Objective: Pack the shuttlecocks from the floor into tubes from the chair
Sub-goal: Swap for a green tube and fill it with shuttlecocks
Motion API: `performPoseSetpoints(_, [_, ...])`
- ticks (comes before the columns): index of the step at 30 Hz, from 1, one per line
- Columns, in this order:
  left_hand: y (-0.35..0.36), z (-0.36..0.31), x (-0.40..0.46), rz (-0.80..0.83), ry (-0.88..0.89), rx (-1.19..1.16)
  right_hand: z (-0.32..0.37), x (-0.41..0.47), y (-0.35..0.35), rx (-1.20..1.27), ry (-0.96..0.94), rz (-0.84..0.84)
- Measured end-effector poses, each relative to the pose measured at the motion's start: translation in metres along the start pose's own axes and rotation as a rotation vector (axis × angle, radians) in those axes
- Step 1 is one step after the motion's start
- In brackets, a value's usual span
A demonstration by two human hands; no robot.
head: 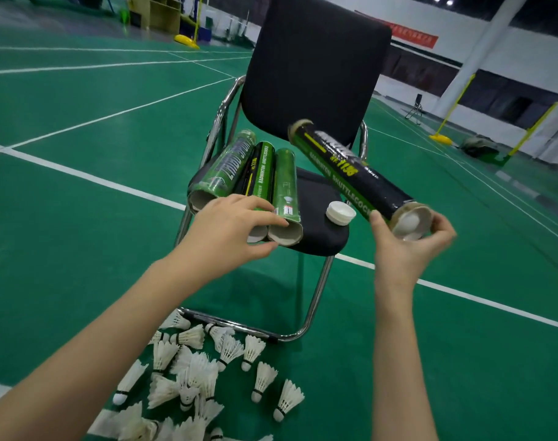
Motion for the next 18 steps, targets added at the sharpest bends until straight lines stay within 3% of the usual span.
performPoseSetpoints(11, [0.018, -0.002, -0.003, 0.162, -0.039, 0.028, -0.052, -0.031, 0.011, -0.178, -0.033, -0.006])
performPoseSetpoints(18, [0.026, 0.010, -0.008, 0.172, -0.089, 0.002, -0.078, -0.046, 0.020, -0.207, -0.035, 0.022])
Point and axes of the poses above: each hand's wrist, its own x-axis towards the middle knuckle, its own y-axis out of the palm, z = x × y, the point moved 5 cm from there along x, towards the middle knuckle, and after that the axes turned 2 degrees about x, right-handed, at the moved point
